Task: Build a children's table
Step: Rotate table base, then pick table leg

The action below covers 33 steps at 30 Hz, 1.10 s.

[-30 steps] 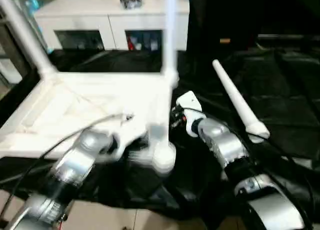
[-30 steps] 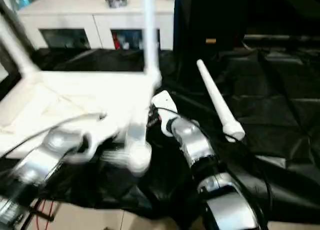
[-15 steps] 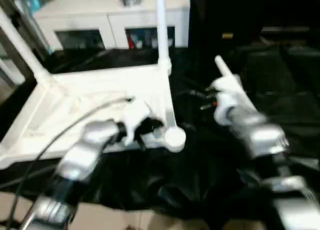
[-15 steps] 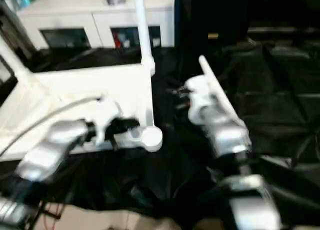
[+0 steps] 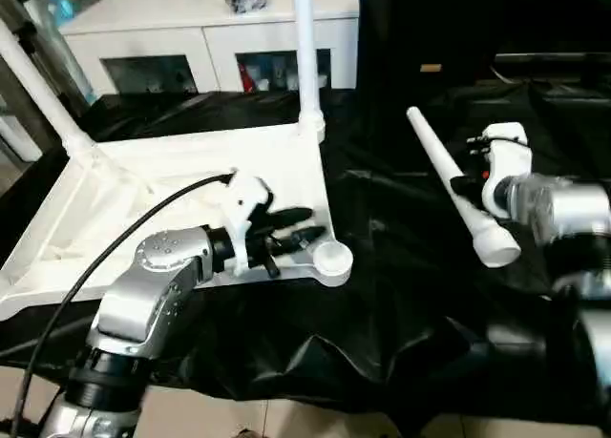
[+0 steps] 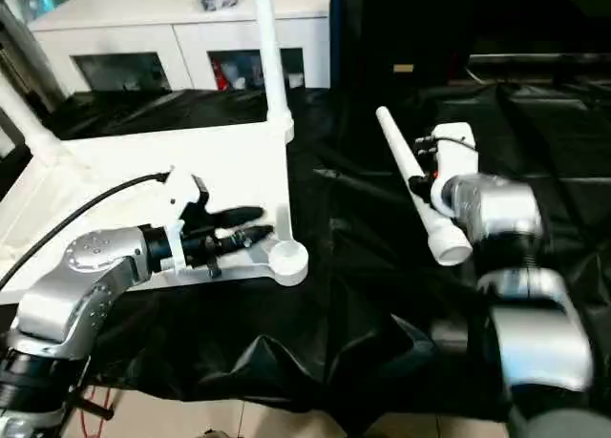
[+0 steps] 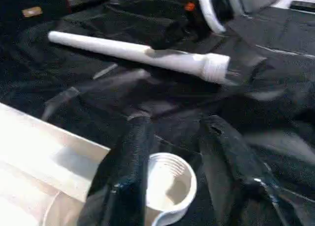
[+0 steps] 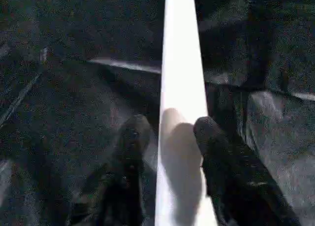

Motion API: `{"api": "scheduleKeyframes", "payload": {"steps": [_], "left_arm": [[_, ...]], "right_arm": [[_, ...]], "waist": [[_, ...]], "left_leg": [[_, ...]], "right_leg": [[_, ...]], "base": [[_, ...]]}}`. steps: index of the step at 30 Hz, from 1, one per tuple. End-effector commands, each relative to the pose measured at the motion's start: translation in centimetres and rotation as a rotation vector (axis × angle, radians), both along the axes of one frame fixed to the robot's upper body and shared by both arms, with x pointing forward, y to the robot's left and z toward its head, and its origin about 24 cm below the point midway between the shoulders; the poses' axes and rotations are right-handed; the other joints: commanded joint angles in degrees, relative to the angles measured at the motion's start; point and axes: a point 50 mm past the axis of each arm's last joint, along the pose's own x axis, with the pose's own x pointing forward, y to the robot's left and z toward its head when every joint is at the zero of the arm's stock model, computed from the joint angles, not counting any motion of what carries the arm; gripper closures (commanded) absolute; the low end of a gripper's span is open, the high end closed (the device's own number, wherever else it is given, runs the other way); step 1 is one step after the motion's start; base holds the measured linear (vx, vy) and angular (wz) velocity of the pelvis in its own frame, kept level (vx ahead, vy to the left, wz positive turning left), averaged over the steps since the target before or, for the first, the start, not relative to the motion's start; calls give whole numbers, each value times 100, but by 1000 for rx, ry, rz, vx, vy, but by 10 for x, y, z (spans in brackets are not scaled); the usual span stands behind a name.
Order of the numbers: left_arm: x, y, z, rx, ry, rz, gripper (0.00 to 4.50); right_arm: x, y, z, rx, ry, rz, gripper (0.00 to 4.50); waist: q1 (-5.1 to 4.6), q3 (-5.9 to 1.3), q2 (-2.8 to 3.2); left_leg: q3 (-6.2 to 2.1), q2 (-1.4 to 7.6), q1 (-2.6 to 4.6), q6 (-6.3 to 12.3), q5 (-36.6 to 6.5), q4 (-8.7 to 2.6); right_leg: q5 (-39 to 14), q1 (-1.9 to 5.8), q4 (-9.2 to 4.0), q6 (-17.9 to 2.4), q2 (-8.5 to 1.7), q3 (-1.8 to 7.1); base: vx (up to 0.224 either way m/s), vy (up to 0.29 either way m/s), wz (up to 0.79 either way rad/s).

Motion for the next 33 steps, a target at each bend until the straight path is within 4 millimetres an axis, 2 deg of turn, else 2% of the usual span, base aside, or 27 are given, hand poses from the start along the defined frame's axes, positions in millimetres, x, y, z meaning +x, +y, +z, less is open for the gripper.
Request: {"api": "scheduleKeyframes", "payload": {"steps": [1, 4, 6, 10, 12, 13, 14, 16, 17, 18, 20, 22, 23, 25, 26, 27, 33], "left_arm": [[-2, 2, 0, 17, 10, -15, 225], [-3, 5, 0, 17, 18, -13, 189], [-4, 6, 0, 18, 28, -18, 180], [-4, 6, 0, 22, 33, -19, 137], [-4, 6, -1, 29, 31, -20, 128], [-3, 5, -1, 42, 20, -21, 118], [-3, 5, -1, 46, 16, -21, 101], [-2, 5, -2, 54, 3, -10, 89], [-2, 5, -2, 54, 3, -10, 89], [-2, 5, -1, 48, 8, -21, 83], [-3, 4, 0, 44, 10, -27, 50], [-3, 5, 0, 44, 11, -28, 50], [-3, 5, 0, 45, 11, -28, 47], [-3, 4, -1, 47, 9, -27, 47], [-3, 5, 0, 47, 10, -31, 47], [-4, 5, 0, 47, 11, -36, 47], [-6, 9, 0, 57, 19, -71, 47]], "right_arm": [[3, -1, 3, -8, -6, 7, 232], [5, -2, 5, -23, 2, 7, 202], [6, -3, 5, -33, 11, 11, 191], [7, -4, 5, -36, 27, 17, 150], [6, -4, 3, -39, 53, 33, 142], [4, -5, -1, -37, 86, 46, 134], [4, -5, -2, -36, 94, 49, 115], [-1, -9, -11, -44, 146, 41, 108], [-1, -9, -11, -44, 146, 41, 108], [-10, -16, -26, -49, 214, 21, 108], [-12, -18, -30, -56, 234, 15, 108], [-16, -19, -36, -51, 260, 14, 108], [-17, -20, -37, -51, 267, 16, 136], [-18, -20, -38, -49, 275, 19, 143], [-18, -20, -39, -47, 280, 23, 149], [-19, -20, -39, -45, 285, 26, 174], [-17, -20, -37, -15, 262, 11, 227]], "waist": [[43, -463, -172], [79, -487, -196], [96, -465, -202], [106, -430, -196], [105, -432, -201], [108, -431, -229], [112, -430, -216], [108, -424, -226], [108, -424, -226], [106, -419, -227], [99, -419, -229], [103, -423, -270], [105, -425, -268], [104, -419, -263], [113, -420, -291], [109, -412, -282], [116, -410, -280]], "left_leg": [[51, 1, 14, 450, -608, -248], [54, 6, -24, 572, -367, -210], [64, 7, -21, 579, -521, -211], [71, 14, -1, 436, -839, -221], [65, 14, -3, 395, -876, -218], [66, 13, -14, 392, -854, -216], [59, 16, -14, 388, -869, -219], [61, 22, -4, 345, -948, -221], [61, 22, -4, 345, -948, -221], [61, 24, -6, 309, -993, -224], [60, 25, 3, 268, -1069, -226], [62, 26, -6, 274, -1049, -225], [58, 24, -12, 278, -1057, -221], [60, 24, -10, 282, -1099, -222], [61, 26, -6, 281, -1103, -220], [59, 26, -11, 272, -1124, -225], [51, 34, 3, 218, -1224, -234]], "right_leg": [[-868, 323, -347, -1463, -164, 143], [-451, 321, -281, -1588, -160, 142], [-643, 308, -295, -1609, -165, 137], [-1129, 288, -340, -1489, -166, 144], [-1191, 292, -332, -1441, -167, 145], [-1187, 296, -335, -1431, -165, 145], [-1202, 294, -328, -1437, -165, 143], [-1292, 283, -336, -1421, -164, 141], [-1292, 283, -336, -1421, -164, 141], [-1326, 280, -341, -1418, -169, 147], [-1349, 275, -342, -1436, -167, 146], [-1276, 285, -339, -1446, -169, 149], [-1272, 293, -324, -1446, -168, 146], [-1356, 284, -335, -1430, -170, 146], [-1399, 284, -336, -1419, -176, 149], [-1454, 279, -340, -1404, -174, 146], [-1526, 262, -342, -1401, -176, 147]], "base": [[0, 0, 0], [0, 0, 0], [0, 0, 0], [0, 0, 0], [0, 0, 0], [0, 0, 0], [0, 0, 0], [0, 0, 0], [0, 0, 0], [0, 0, 0], [0, 0, 0], [0, 0, 0], [0, 0, 0], [0, 0, 0], [0, 0, 0], [0, 0, 0], [0, 0, 0]]}}
